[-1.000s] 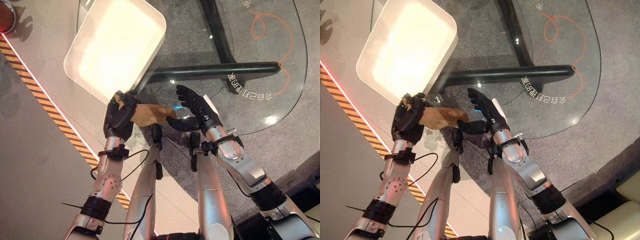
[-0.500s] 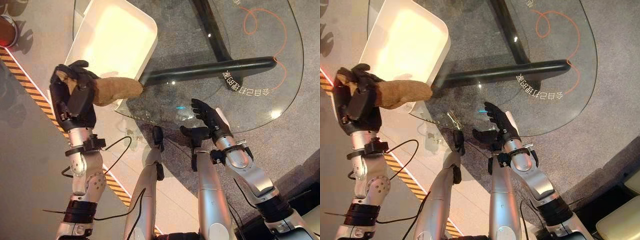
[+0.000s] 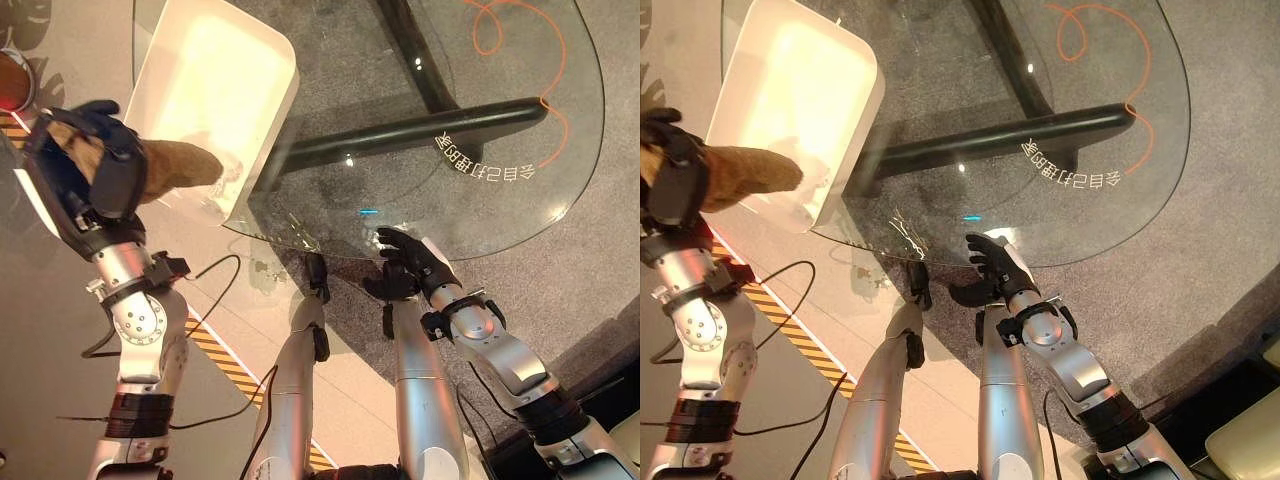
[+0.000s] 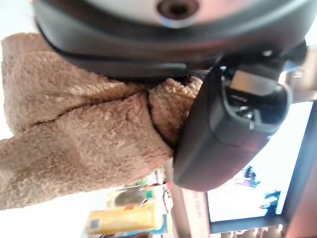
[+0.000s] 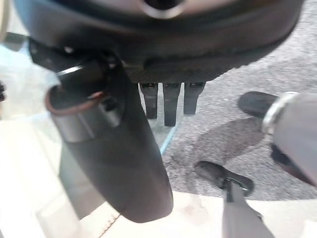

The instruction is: Wipe the table with a cloth and put it in the basket.

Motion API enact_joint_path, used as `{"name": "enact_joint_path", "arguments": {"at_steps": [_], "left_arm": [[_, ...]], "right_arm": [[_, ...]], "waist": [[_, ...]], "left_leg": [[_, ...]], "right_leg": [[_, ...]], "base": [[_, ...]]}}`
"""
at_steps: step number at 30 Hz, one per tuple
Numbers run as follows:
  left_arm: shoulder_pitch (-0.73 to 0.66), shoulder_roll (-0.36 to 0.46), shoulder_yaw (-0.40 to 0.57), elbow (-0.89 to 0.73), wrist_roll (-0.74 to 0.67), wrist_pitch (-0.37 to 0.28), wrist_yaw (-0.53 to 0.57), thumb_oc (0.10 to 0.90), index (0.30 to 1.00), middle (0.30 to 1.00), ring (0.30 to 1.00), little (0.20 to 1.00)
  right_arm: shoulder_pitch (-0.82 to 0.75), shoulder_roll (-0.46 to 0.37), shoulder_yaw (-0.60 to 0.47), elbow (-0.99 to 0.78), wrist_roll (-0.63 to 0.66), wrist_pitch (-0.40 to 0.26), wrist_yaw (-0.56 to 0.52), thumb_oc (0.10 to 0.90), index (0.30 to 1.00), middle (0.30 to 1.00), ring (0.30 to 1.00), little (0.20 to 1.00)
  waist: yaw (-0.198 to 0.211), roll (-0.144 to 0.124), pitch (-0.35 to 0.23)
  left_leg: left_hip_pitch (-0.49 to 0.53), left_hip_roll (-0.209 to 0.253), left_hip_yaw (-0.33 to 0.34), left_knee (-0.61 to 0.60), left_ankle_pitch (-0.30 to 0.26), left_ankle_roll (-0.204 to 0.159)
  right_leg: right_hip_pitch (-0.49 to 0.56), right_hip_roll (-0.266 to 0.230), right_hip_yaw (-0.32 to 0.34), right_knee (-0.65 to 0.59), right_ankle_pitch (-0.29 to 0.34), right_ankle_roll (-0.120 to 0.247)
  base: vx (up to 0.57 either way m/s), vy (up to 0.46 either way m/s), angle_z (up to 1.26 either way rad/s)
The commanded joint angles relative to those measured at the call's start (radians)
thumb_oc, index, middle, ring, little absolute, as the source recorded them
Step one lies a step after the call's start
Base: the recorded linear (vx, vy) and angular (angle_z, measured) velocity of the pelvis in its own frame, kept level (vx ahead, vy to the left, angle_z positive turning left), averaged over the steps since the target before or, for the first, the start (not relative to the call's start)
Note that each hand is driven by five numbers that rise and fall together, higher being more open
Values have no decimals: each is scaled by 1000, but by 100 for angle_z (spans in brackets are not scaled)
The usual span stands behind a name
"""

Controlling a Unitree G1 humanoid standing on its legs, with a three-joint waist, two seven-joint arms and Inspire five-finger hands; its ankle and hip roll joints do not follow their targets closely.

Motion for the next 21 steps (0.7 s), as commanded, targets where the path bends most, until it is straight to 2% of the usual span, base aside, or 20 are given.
{"name": "enact_joint_path", "arguments": {"at_steps": [1,9,17,18,19,21], "left_arm": [[-163,102,132,50,171,-42,141,100,300,300,300,200],[-322,219,41,278,260,47,199,100,300,300,300,200],[-449,271,-61,474,260,77,205,100,300,300,300,200],[-456,274,-79,502,256,77,200,100,300,300,300,200],[-473,280,-87,522,257,76,199,100,300,300,300,200],[-487,285,-109,554,245,75,189,100,300,300,300,200]], "right_arm": [[6,-61,37,41,49,-47,46,800,900,900,900,900],[22,-106,62,100,83,-86,79,800,900,900,900,900],[6,-112,90,138,116,-132,74,800,900,900,900,900],[9,-112,96,143,123,-135,72,800,900,900,900,900],[0,-113,96,144,130,-140,69,800,900,900,900,900],[-1,-109,101,152,139,-147,67,800,900,900,900,900]], "waist": [[-42,66,-25],[-64,48,-25],[-75,28,-25],[-75,26,-25],[-76,23,-25],[-74,18,-25]], "left_leg": [[-37,-10,-3,208,-155,-39],[-99,-1,9,257,-170,-38],[-186,9,15,307,-190,-33],[-176,9,5,320,-218,-38],[-210,10,16,323,-198,-31],[-210,10,3,340,-227,-37]], "right_leg": [[17,32,45,-221,114,16],[-38,25,65,-204,129,31],[-119,21,76,-179,145,50],[-109,24,79,-169,122,57],[-141,21,77,-172,148,54],[-138,24,80,-162,126,62]], "base": [[39,111,1],[42,80,-1],[42,36,4],[35,9,2],[84,5,0],[0,0,0]]}}
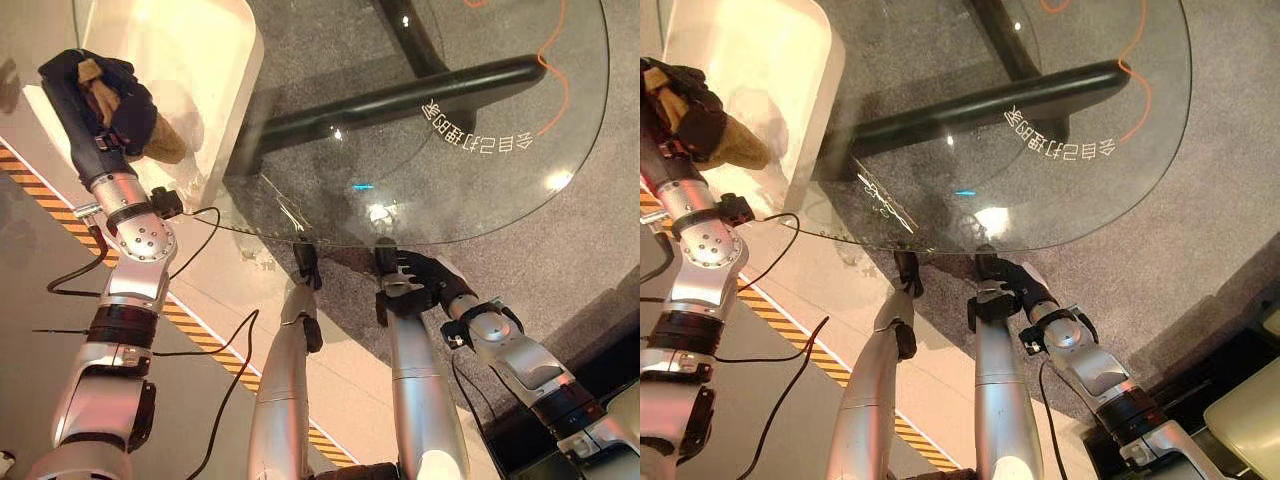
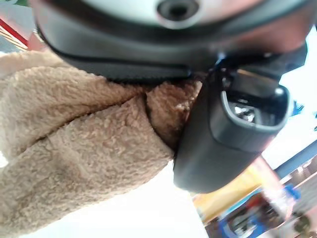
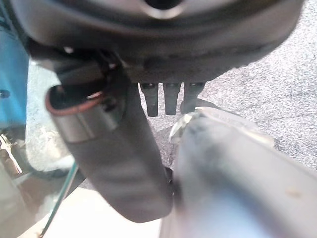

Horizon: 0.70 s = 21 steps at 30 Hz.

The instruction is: Wipe the table with a cloth and put it in the basket.

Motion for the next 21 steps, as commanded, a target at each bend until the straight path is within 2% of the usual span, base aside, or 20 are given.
{"name": "enact_joint_path", "arguments": {"at_steps": [1,3,8,9,10,12,15,18,19,21], "left_arm": [[-125,153,85,14,27,-87,69,100,300,300,300,200],[-135,162,64,49,26,-93,64,100,300,300,300,200],[-177,189,24,116,10,-89,70,100,300,300,300,200],[-198,194,15,131,8,-87,75,100,300,300,300,200],[-203,197,3,144,8,-83,82,100,300,300,300,200],[-217,202,-10,155,23,-74,100,100,300,300,300,200],[-241,212,-23,162,31,-66,115,100,300,300,300,200],[-251,214,-43,169,29,-51,125,100,300,300,300,200],[-265,217,-43,170,27,-50,127,100,300,300,300,200],[-269,212,-56,176,29,-42,131,443,594,594,594,543]], "right_arm": [[19,-1,45,-14,51,-51,10,800,900,900,900,900],[16,3,52,-7,61,-56,3,800,900,900,900,900],[-8,2,59,11,87,-71,-7,800,900,900,900,900],[-23,3,59,12,92,-70,-12,800,900,900,900,900],[-23,6,61,11,100,-63,-14,800,900,900,900,900],[-30,3,61,7,107,-60,-14,800,900,900,900,900],[-47,1,61,1,117,-57,-19,800,900,900,900,900],[-46,4,65,-3,130,-52,-31,800,900,900,900,900],[-58,2,63,-5,133,-50,-33,800,900,900,900,900],[-54,2,66,-7,140,-46,-37,800,900,900,900,900]], "waist": [[-21,3,-24],[-19,-2,-24],[-19,-16,-24],[-20,-20,-24],[-19,-22,-24],[-19,-27,-24],[-19,-32,-24],[-17,-36,-24],[-18,-38,-24],[-17,-38,-24]], "left_leg": [[-71,3,16,229,-181,-19],[-70,3,3,244,-210,-25],[-108,6,3,259,-217,-27],[-137,7,16,254,-193,-21],[-120,5,4,259,-217,-28],[-129,4,3,261,-218,-29],[-166,4,12,260,-193,-24],[-150,1,-1,266,-219,-31],[-176,1,11,260,-194,-24],[-151,0,-1,260,-217,-30]], "right_leg": [[-33,19,85,-220,159,64],[-32,24,87,-208,139,71],[-69,22,89,-198,144,77],[-99,18,88,-206,172,74],[-82,23,91,-199,149,80],[-91,25,93,-198,151,81],[-126,23,93,-203,178,78],[-111,29,94,-194,154,83],[-137,26,93,-202,180,79],[-114,30,93,-197,156,84]], "base": [[0,0,0],[38,0,-1],[-8,0,-1],[14,13,-3],[0,0,0],[33,9,-1],[-13,-2,0],[19,3,0],[0,0,0],[0,0,0]]}}
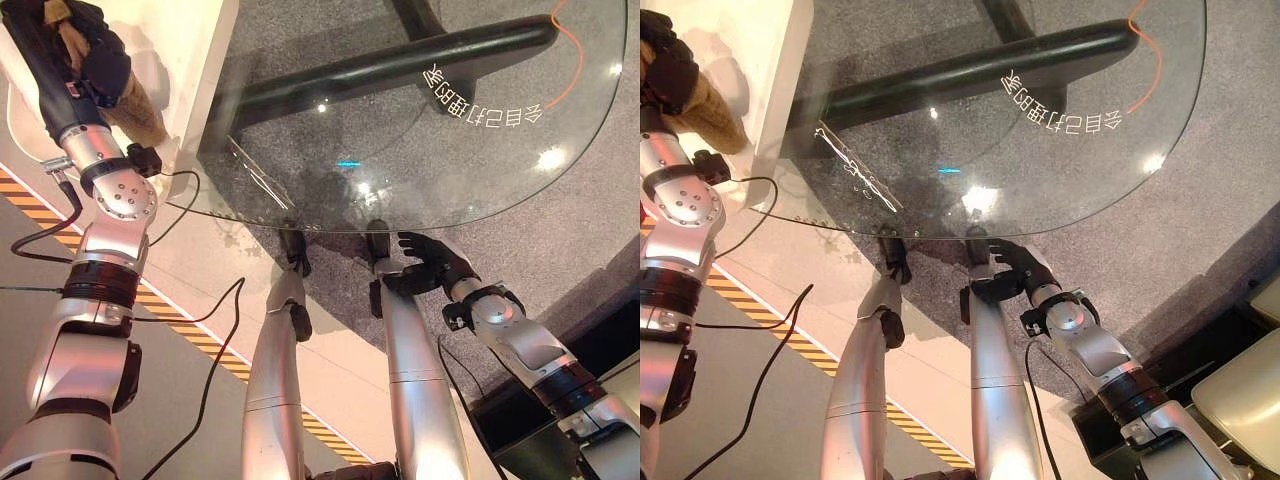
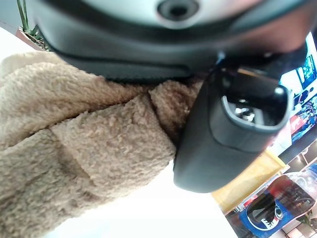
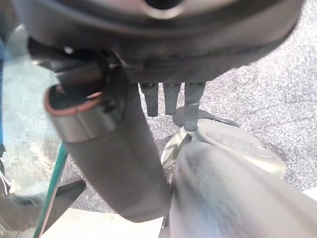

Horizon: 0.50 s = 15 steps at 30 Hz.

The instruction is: Wipe the table with a cloth and put it in the basket.

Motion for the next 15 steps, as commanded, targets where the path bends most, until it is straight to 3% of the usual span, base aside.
{"name": "enact_joint_path", "arguments": {"at_steps": [1,2,15], "left_arm": [[-57,115,30,20,28,-31,88,660,780,780,780,760],[-70,114,27,19,35,-22,89,800,900,900,900,900],[-74,79,20,6,54,13,115,800,900,900,900,900]], "right_arm": [[35,30,39,-51,56,-7,0,800,900,900,900,900],[21,34,35,-48,55,-5,-1,800,900,900,900,900],[-6,51,39,-14,51,-4,-3,800,900,900,900,900]], "waist": [[-1,-22,-22],[-2,-22,-22],[-4,-15,-22]], "left_leg": [[-8,-9,3,153,-180,-32],[-27,-12,13,144,-156,-27],[15,-25,20,106,-144,-30]], "right_leg": [[-7,24,94,-228,155,69],[-28,23,93,-235,177,66],[10,37,92,-267,182,65]], "base": [[-52,-3,0],[-63,-5,0],[-4,0,0]]}}
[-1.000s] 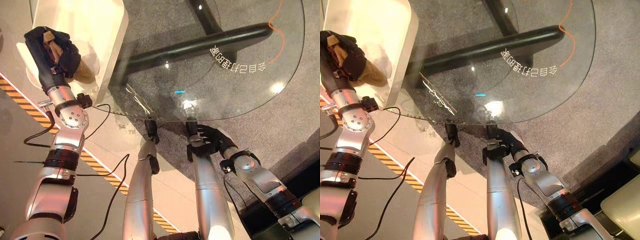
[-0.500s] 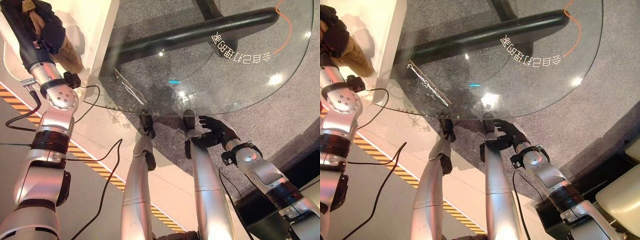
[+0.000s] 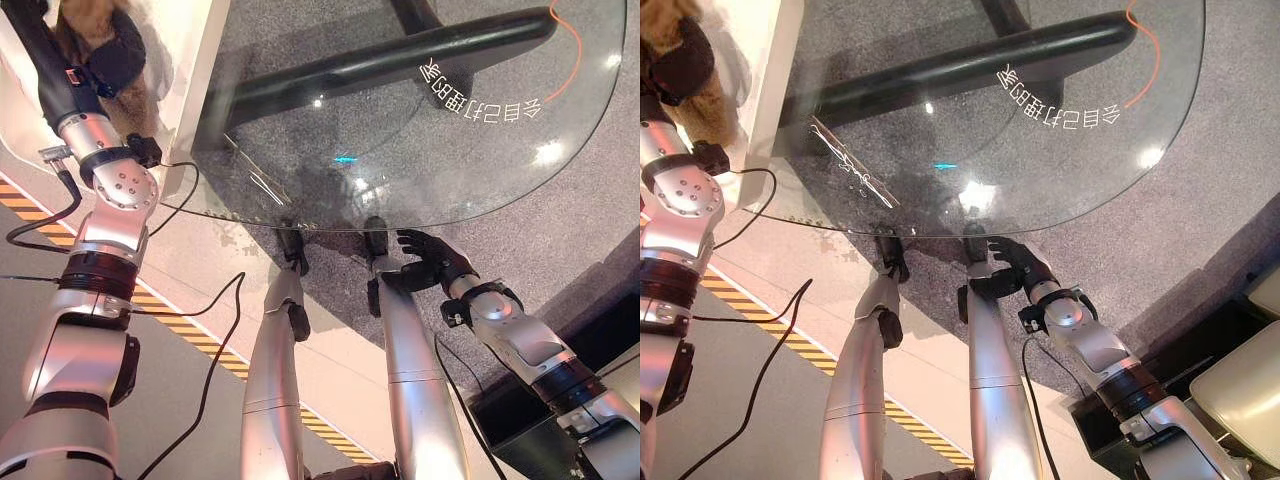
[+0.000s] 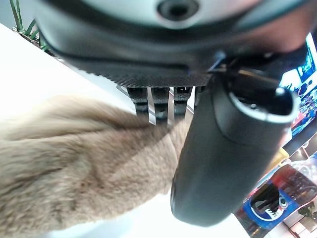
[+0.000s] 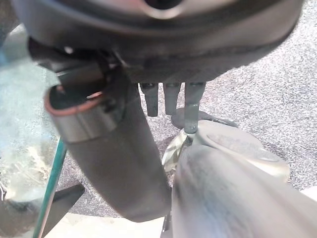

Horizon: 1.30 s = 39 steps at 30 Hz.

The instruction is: Wipe the table with a cloth and put it in the basket.

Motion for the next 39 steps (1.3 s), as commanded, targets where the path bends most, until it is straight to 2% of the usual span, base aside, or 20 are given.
{"name": "enact_joint_path", "arguments": {"at_steps": [1,12,17,20,23,28,32,37,39], "left_arm": [[-31,66,60,-2,46,-32,98,800,900,900,900,900],[-4,57,116,-93,97,-54,175,800,900,900,900,900],[12,50,136,-122,89,-76,161,800,900,900,900,900],[36,43,150,-128,48,-96,119,800,900,900,900,900],[104,10,187,-128,-101,-140,3,800,900,900,900,900],[221,-61,225,-132,-184,-192,-135,800,900,900,900,900],[370,-155,250,-186,-220,-217,-223,800,900,900,900,900],[508,-236,234,-213,-235,-186,-311,800,900,900,900,900],[546,-257,220,-211,-244,-178,-340,800,900,900,900,900]], "right_arm": [[17,50,36,-16,41,-15,6,800,900,900,900,900],[56,58,26,-43,16,-13,3,800,900,900,900,900],[83,65,16,-58,0,-19,9,800,900,900,900,900],[101,73,12,-58,-12,-30,10,800,900,900,900,900],[130,91,10,-35,-38,-61,21,800,900,900,900,900],[174,134,14,20,-66,-117,25,800,900,900,900,900],[234,177,2,82,-90,-169,36,800,900,900,900,900],[271,230,-15,193,-102,-221,55,800,900,900,900,900],[279,242,-23,213,-105,-222,58,800,900,900,900,900]], "waist": [[2,-14,-22],[2,-2,-22],[2,4,-22],[2,6,-22],[4,2,-22],[13,-25,-22],[30,-56,-22],[53,-77,-22],[60,-78,-23]], "left_leg": [[30,-23,20,116,-151,-33],[77,-32,21,97,-151,-30],[120,-40,16,81,-150,-29],[151,-46,9,72,-150,-28],[209,-55,-3,52,-148,-29],[296,-58,-27,28,-151,-31],[409,-60,-54,-20,-146,-36],[531,-54,-84,-82,-132,-39],[561,-49,-87,-100,-123,-40]], "right_leg": [[29,36,90,-261,177,63],[74,39,88,-280,169,56],[121,43,85,-293,162,52],[152,48,81,-298,157,51],[216,56,73,-317,151,48],[321,64,56,-342,141,46],[454,76,29,-376,131,43],[584,89,0,-408,116,40],[616,91,-8,-414,112,38]], "base": [[0,0,0],[0,0,0],[-7,-4,0],[-38,-35,1],[-64,-68,2],[-89,-139,0],[-116,-192,3],[-97,-179,2],[-101,-214,7]]}}
